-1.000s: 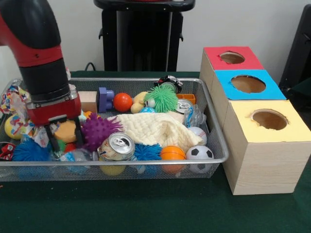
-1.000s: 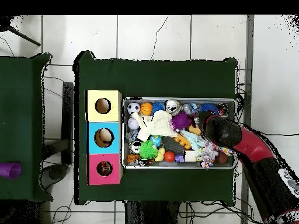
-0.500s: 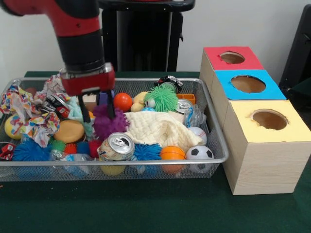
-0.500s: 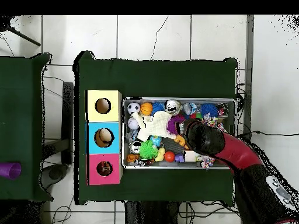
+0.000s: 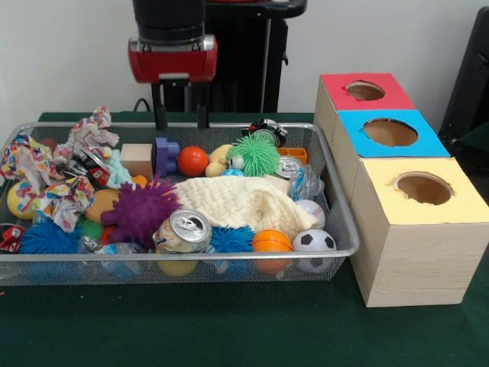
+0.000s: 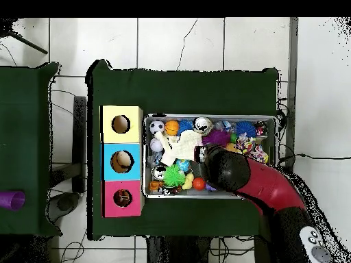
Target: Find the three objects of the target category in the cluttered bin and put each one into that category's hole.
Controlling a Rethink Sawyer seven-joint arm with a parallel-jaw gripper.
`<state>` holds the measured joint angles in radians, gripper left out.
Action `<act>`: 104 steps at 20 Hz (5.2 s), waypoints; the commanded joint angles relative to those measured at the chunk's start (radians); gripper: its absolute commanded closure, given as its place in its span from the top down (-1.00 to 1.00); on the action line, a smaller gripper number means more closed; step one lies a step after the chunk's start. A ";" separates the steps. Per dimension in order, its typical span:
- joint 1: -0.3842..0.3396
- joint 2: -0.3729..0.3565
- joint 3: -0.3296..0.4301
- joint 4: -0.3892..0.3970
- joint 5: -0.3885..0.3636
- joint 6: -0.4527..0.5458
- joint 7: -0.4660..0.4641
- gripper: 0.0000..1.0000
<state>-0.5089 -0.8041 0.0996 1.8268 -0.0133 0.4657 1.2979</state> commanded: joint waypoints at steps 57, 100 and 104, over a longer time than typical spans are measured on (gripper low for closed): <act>-0.317 0.397 0.276 -0.192 -0.256 -0.048 0.152 1.00; -0.120 0.085 0.012 -0.016 0.009 -0.043 0.199 1.00; -0.148 0.170 0.044 -0.203 -0.046 0.118 0.067 1.00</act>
<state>-0.6173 -0.7515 0.0942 1.8594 -0.0270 0.3398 1.4023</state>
